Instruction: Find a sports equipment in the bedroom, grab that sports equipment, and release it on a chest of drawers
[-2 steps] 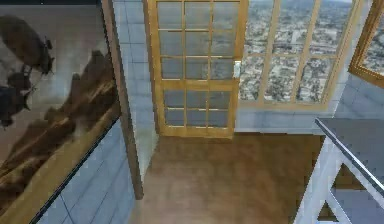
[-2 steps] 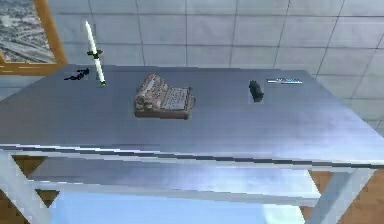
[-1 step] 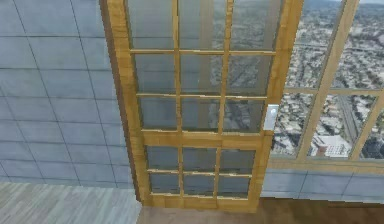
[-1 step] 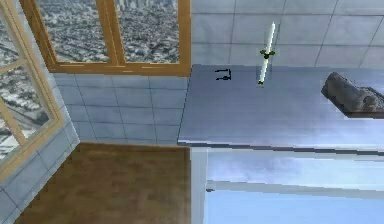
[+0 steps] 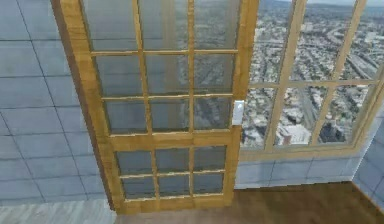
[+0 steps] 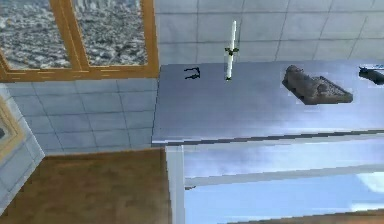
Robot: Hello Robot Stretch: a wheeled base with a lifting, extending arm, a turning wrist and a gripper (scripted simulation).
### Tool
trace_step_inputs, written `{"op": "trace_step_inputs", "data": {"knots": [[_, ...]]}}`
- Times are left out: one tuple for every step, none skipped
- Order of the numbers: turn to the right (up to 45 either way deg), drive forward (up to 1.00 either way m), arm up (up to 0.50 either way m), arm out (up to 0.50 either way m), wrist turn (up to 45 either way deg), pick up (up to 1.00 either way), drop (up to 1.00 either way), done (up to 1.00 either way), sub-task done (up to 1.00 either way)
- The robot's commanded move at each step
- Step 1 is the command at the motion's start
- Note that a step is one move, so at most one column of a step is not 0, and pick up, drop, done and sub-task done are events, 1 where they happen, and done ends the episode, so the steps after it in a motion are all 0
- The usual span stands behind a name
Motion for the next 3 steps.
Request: {"op": "trace_step_inputs", "data": {"knots": [[0.0, 0.15, 0.00, 0.00, 0.0, 0.00, 0.00, 0.00, 0.00], [15.0, 0.00, 0.00, 0.00, 0.0, 0.00, 0.00, 0.00, 0.00], [0.0, 0.35, 0.00, 0.00, 0.0, 0.00, 0.00, 0.00, 0.00]]}}
